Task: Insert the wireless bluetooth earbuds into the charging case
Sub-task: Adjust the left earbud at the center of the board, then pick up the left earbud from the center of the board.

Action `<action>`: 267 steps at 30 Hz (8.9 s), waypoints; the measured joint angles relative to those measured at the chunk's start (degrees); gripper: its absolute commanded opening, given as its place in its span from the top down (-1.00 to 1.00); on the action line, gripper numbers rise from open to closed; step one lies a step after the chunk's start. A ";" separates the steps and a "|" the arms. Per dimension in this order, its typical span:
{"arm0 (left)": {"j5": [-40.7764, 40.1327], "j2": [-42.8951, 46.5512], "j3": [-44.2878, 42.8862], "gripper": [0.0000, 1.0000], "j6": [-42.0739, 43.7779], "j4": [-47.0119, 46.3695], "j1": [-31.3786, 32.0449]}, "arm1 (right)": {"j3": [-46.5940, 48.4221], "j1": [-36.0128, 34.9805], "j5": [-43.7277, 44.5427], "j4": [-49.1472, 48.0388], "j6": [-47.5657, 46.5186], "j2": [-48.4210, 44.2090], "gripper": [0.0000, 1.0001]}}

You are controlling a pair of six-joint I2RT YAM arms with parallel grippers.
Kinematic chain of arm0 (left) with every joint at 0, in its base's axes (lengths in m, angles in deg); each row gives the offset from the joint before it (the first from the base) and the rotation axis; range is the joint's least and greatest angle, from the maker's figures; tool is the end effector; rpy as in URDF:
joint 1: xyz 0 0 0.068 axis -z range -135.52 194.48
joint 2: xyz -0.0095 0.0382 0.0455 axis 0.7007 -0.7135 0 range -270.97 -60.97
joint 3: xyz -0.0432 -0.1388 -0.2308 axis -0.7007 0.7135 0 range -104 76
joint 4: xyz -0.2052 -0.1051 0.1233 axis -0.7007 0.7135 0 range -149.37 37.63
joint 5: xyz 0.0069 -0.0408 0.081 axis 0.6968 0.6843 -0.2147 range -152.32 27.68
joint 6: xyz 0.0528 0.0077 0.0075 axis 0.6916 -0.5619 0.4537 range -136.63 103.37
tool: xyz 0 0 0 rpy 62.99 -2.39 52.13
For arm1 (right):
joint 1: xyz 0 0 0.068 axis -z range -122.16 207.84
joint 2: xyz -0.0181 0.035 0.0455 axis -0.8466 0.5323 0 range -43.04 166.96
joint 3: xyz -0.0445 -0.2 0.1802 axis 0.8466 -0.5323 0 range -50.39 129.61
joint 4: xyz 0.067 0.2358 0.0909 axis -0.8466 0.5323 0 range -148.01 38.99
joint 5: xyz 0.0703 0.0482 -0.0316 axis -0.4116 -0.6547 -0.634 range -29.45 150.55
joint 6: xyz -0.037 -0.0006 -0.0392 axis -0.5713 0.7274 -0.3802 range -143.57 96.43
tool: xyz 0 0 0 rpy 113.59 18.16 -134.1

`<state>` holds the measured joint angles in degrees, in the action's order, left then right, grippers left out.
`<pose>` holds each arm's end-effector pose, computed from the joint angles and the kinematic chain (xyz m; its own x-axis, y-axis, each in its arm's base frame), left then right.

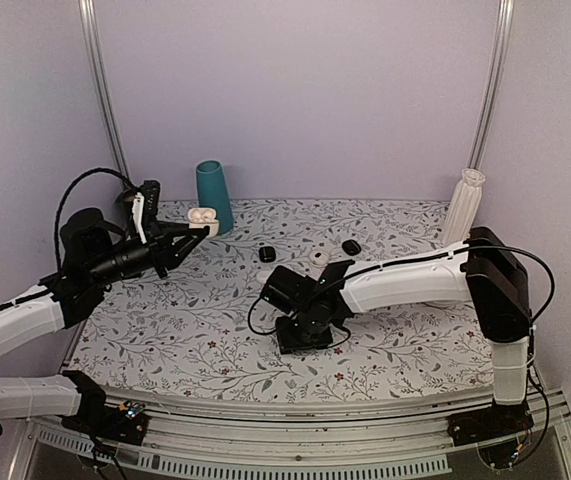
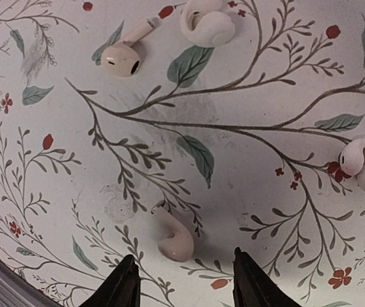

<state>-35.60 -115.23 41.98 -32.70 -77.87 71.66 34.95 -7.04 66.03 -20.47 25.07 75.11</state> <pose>0.1904 -0.1157 0.2961 -0.2496 -0.1498 -0.9567 0.7687 0.5701 -0.2899 0.1812 0.3787 0.1610 -0.9305 -0.2243 -0.2897 -0.2864 0.9385 0.1931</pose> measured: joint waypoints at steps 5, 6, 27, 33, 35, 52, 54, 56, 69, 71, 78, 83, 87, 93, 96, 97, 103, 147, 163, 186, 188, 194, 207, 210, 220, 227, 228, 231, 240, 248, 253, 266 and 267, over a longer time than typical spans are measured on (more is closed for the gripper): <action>0.31 0.26 0.00 1.00 0.00 0.02 -0.28 | 3.91 -0.35 1.55 3.04 0.48 3.74 -0.03; 0.44 0.31 0.00 1.00 0.00 0.00 -0.31 | 4.46 -0.39 1.77 3.37 0.48 3.98 -0.04; 1.05 0.37 0.00 1.00 0.00 0.20 -0.74 | 5.77 -1.49 10.80 11.15 -1.42 5.27 -0.18; 1.07 0.37 0.00 1.00 0.00 0.33 -0.83 | -0.02 -1.03 10.71 8.22 -2.36 1.68 -0.10; 1.07 0.37 0.00 1.00 -0.02 0.42 -0.85 | -1.97 -0.92 10.45 7.61 -2.49 0.37 -0.10; 1.11 0.37 0.00 1.00 -0.09 0.44 -0.85 | -8.90 1.68 1.90 0.04 -1.36 -7.58 0.08; 1.11 0.37 0.00 1.00 -0.20 0.44 -0.85 | -9.31 1.68 -0.28 -1.75 -0.17 -8.11 0.08; 1.16 0.37 0.00 1.00 -0.31 0.44 -0.85 | -10.14 1.68 -2.67 -3.74 1.14 -8.31 0.11; 1.29 0.37 0.00 1.00 -0.44 0.39 -0.85 | -14.19 4.70 -10.82 -11.56 4.52 -8.26 0.27; 1.29 0.37 0.00 1.00 -0.42 0.39 -0.85 | -14.16 5.07 -11.39 -12.33 4.50 -8.13 0.27; 1.29 0.17 0.00 1.00 -0.39 0.39 -0.85 | -13.94 5.40 -12.44 -12.94 4.31 -7.06 0.28; 1.31 -0.31 0.00 1.00 -0.39 0.20 -0.87 | -13.94 5.66 -12.50 -12.98 4.24 -7.06 0.28; 1.31 -0.72 0.00 1.00 -0.39 0.15 -0.94 | -13.62 5.70 -12.57 -13.00 3.98 -6.80 0.28; 1.31 -0.72 0.00 1.00 -0.39 0.15 -1.01 | -12.41 5.70 -13.03 -13.07 3.37 -5.40 0.28; 1.31 -0.72 0.00 1.00 -0.39 0.15 -1.07 | -11.47 5.70 -13.14 -13.16 2.86 -4.55 0.28; 1.31 -0.72 0.00 1.00 -0.39 0.15 -1.09 | -11.32 5.70 -13.14 -13.18 2.73 -4.37 0.28; 1.31 -0.70 0.00 1.00 -0.42 0.15 -1.16 | -8.57 5.70 -12.72 -11.89 1.18 -2.62 0.28; 1.36 -0.50 0.00 1.00 -2.58 -0.87 -1.27 | 8.52 3.39 -3.61 5.09 -29.40 5.95 0.32; 1.55 -0.50 0.00 1.00 -2.58 -0.83 -1.29 | 7.48 2.51 -3.45 4.59 -33.20 6.14 0.36; 1.57 -0.52 -0.63 1.00 -2.56 -0.02 -1.33 | 7.28 2.29 -2.80 6.16 -34.91 6.12 0.39; 1.60 -0.52 -0.70 1.00 -2.56 -0.02 -1.33 | 7.28 2.29 -2.80 6.16 -34.49 6.12 0.39; 1.88 -0.55 -0.70 1.00 -2.56 -0.02 -1.33 | 7.30 2.29 -3.06 6.14 -34.21 6.12 0.40; 2.21 -0.55 -0.72 1.00 -2.58 0.00 -1.33 | 8.70 2.34 -4.70 6.97 -31.67 6.47 0.45; 2.21 -0.55 -0.72 1.00 -2.58 0.00 -1.33 | 8.90 2.38 -4.94 7.28 -31.04 6.84 0.45; 2.27 -0.55 -0.72 1.00 -2.58 0.00 -1.33 | 9.22 2.54 -5.05 8.09 -29.99 7.08 0.46; 2.29 -0.55 -0.72 1.00 -2.58 0.02 -1.33 | 10.03 2.60 -5.25 8.46 -29.99 7.63 0.47; 2.29 -0.55 -0.72 1.00 -2.58 0.02 -1.33 | 10.14 2.60 -5.31 8.52 -29.99 7.69 0.47; 2.32 -0.55 -0.72 1.00 -2.58 0.00 -1.33 | 10.69 2.60 -5.53 8.63 -29.99 8.04 0.47; 2.34 -0.55 -0.72 1.00 -2.58 0.02 -1.33 | 10.82 2.64 -5.53 8.79 -29.99 8.15 0.60; 2.36 -0.59 -0.72 1.00 -2.60 0.00 -1.33 | 10.82 2.64 -5.60 8.81 -29.73 8.15 0.76; 2.40 -1.09 -0.72 1.00 -2.62 0.00 -1.33 | 10.40 2.82 -6.01 8.17 -29.11 7.98 0.78; 0.55 -4.02 0.33 1.00 -2.58 -3.28 0.96 | 1.62 4.92 -8.04 -0.87 -24.00 2.95 0.78; -0.11 -4.44 0.50 1.00 -2.56 -3.52 1.60 | 1.05 5.09 -8.02 -1.64 -23.54 2.45 0.78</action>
<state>-35.71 -119.67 42.48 -35.26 -81.39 73.26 36.00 -1.95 58.01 -22.11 1.53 77.55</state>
